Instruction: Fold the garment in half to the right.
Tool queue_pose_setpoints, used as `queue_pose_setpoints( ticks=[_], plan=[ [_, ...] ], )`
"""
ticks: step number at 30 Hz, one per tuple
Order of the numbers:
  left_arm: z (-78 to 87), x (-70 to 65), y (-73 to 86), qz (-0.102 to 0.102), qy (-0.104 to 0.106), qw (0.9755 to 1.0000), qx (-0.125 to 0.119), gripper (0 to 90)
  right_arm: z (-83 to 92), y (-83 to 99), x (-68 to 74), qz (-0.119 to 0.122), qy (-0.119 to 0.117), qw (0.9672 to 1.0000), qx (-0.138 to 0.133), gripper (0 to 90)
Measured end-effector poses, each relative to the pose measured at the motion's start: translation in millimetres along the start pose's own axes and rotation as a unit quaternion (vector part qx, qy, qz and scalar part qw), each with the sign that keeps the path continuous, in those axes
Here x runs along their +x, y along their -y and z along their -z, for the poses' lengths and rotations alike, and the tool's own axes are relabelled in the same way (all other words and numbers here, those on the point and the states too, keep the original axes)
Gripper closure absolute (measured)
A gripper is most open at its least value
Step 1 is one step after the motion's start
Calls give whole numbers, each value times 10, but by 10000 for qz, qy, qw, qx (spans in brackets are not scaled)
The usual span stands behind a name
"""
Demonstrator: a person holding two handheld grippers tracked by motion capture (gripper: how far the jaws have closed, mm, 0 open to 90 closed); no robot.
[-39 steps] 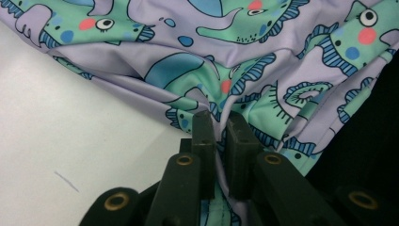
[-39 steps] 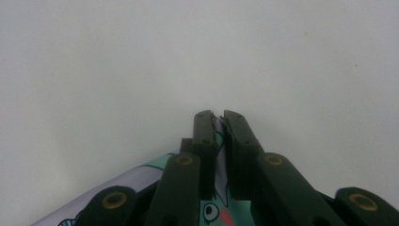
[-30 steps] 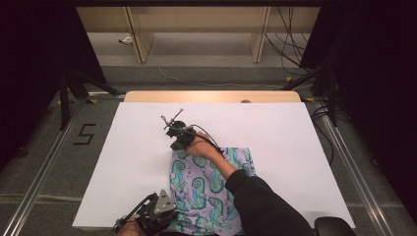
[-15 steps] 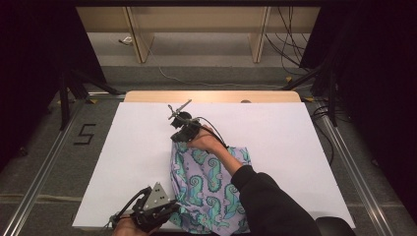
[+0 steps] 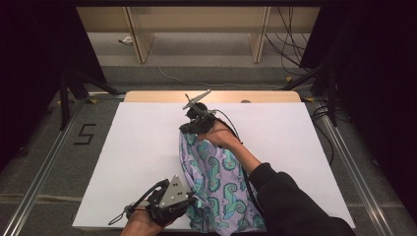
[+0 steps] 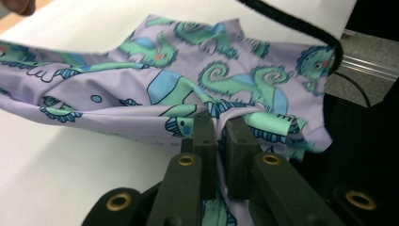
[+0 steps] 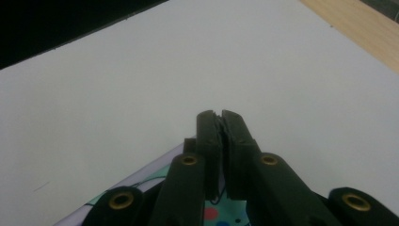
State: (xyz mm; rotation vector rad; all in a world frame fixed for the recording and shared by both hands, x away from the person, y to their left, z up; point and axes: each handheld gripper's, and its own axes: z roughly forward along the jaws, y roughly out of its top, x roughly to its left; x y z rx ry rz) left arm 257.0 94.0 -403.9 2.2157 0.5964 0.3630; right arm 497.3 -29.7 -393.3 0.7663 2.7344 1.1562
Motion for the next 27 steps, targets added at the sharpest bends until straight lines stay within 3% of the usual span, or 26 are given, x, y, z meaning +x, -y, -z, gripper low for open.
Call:
queue_pose_setpoints(
  ticks=[12, 27],
  plan=[
    [-212, -133, -318, -444, 170, 9989, -8, 846, 324, 217, -171, -155, 40, 9995, -254, 873],
    [-487, -271, -444, -679, 413, 9967, 181, 845, 522, 543, -314, -267, 156, 9990, -322, 873]
  ],
)
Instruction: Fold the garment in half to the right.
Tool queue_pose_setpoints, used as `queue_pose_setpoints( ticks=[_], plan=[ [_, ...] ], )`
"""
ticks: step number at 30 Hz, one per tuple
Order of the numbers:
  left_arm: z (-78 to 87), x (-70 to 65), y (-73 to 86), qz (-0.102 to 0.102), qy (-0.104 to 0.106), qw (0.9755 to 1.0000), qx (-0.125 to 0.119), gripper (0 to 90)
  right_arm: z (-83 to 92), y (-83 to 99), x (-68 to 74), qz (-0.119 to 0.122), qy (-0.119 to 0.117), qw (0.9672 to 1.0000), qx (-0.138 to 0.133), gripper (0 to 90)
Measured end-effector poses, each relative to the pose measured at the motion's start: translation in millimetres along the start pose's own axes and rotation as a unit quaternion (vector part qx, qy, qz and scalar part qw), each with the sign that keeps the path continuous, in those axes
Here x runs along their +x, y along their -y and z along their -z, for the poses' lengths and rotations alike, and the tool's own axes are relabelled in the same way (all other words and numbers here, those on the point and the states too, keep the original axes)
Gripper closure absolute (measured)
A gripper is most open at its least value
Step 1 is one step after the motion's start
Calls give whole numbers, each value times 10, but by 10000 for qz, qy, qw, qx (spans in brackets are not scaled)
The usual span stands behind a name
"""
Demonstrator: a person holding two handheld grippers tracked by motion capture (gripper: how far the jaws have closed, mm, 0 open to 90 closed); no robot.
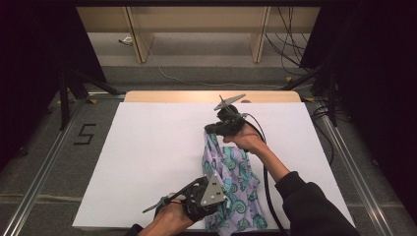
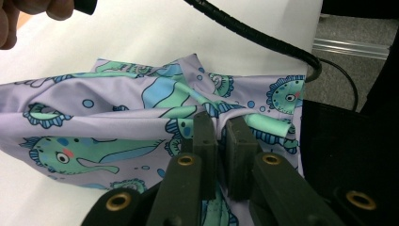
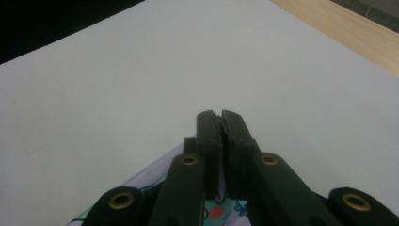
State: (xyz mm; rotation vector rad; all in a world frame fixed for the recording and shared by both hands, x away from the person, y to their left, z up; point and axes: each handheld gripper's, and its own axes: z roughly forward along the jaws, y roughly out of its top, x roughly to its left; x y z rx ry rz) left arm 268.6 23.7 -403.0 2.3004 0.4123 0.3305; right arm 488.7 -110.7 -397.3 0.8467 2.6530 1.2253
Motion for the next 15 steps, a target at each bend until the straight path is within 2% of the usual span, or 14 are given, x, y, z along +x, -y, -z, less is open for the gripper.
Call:
queue_pose_setpoints(
  ticks=[8, 15],
  plan=[
    [-133, -63, -35, -127, 99, 9998, 119, 844, 73, 171, -77, -45, 75, 10000, 17, 873],
    [-239, -104, -55, -222, 176, 9994, 209, 843, 105, 297, -87, -47, 144, 9999, 64, 873]
  ],
)
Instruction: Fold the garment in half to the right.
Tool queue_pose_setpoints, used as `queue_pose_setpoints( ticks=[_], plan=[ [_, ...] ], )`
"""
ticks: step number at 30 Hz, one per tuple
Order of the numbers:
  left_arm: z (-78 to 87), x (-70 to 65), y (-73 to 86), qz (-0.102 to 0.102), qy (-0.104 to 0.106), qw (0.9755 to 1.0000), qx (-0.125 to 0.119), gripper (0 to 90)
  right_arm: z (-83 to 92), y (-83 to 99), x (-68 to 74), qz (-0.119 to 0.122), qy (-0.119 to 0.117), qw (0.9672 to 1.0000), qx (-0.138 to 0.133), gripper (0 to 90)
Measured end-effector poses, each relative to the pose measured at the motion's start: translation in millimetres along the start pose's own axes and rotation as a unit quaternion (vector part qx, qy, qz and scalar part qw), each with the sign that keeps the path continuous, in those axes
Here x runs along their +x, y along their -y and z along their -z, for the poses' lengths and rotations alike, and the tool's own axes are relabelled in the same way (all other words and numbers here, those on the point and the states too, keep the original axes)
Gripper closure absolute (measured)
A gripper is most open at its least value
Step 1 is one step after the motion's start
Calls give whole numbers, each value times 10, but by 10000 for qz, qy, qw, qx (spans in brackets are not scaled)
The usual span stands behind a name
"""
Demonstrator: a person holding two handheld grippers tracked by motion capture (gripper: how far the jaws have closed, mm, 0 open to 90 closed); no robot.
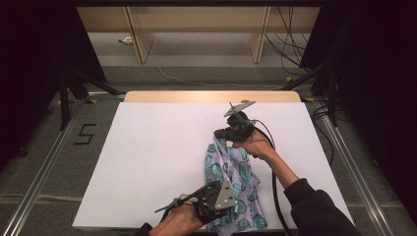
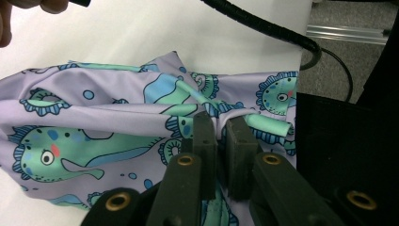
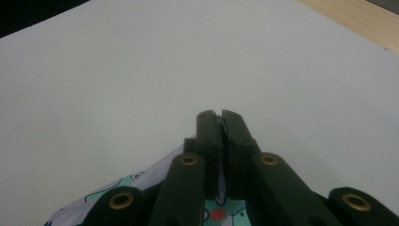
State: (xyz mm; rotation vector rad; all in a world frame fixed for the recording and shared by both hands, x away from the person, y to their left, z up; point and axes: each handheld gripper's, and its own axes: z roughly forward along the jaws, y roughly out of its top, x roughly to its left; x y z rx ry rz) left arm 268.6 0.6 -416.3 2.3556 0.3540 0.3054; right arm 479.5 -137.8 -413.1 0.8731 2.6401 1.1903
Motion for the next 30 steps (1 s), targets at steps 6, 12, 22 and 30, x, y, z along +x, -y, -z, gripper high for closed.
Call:
queue_pose_setpoints(
  ticks=[6, 12, 22, 30],
  plan=[
    [-85, -28, -23, -71, 39, 9999, 64, 842, 21, 80, -29, -33, 23, 10000, 1, 872],
    [-156, -52, -39, -191, 24, 9997, 137, 841, 42, 146, -57, -60, 69, 10000, 36, 872],
    [-266, -85, -49, -290, 66, 9992, 265, 839, 43, 235, -71, -54, 143, 9997, 169, 871],
    [-374, -122, -63, -381, 91, 9986, 356, 836, 61, 309, -122, -112, 188, 9995, 243, 870]
  ],
)
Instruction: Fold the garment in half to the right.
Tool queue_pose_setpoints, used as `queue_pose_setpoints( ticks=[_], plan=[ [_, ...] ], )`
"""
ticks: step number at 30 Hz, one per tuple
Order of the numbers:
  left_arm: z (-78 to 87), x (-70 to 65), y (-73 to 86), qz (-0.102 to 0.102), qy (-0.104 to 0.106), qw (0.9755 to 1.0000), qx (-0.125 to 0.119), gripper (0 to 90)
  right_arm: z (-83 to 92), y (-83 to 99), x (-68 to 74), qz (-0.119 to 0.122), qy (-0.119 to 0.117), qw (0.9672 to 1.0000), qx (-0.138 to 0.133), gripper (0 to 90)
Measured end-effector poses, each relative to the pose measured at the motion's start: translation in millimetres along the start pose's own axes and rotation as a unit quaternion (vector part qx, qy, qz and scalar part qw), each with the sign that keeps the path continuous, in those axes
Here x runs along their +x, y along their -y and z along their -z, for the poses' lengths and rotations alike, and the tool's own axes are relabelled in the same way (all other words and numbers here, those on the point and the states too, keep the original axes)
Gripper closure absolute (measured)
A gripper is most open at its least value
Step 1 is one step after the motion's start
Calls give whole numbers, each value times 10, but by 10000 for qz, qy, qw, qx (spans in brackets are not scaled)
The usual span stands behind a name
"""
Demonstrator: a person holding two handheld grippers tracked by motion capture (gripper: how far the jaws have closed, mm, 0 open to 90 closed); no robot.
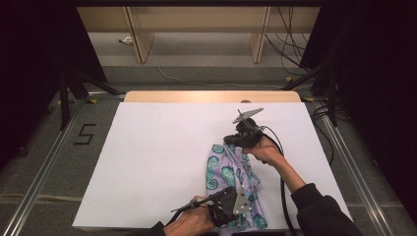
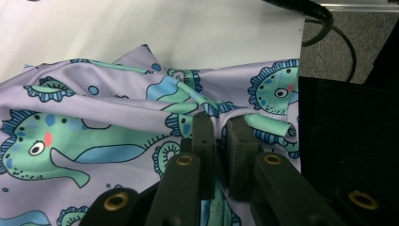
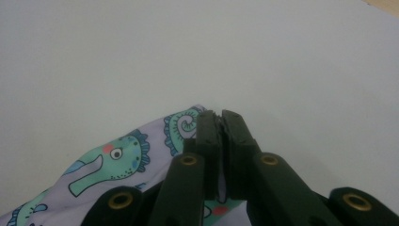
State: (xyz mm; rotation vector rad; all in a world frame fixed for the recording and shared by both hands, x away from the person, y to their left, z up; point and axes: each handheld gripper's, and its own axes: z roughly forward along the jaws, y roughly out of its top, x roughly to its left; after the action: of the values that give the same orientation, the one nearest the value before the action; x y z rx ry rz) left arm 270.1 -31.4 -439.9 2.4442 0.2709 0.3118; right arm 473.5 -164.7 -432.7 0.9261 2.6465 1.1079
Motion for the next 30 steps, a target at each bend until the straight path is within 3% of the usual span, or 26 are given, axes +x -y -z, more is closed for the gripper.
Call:
queue_pose_setpoints(
  ticks=[13, 30],
  plan=[
    [-141, -32, -33, -152, 54, 9997, 180, 829, 39, 109, -82, -124, 78, 9999, 67, 863],
    [-261, -81, -56, -212, 49, 9995, 222, 816, 79, 206, -155, -265, 144, 9994, 177, 845]
  ],
)
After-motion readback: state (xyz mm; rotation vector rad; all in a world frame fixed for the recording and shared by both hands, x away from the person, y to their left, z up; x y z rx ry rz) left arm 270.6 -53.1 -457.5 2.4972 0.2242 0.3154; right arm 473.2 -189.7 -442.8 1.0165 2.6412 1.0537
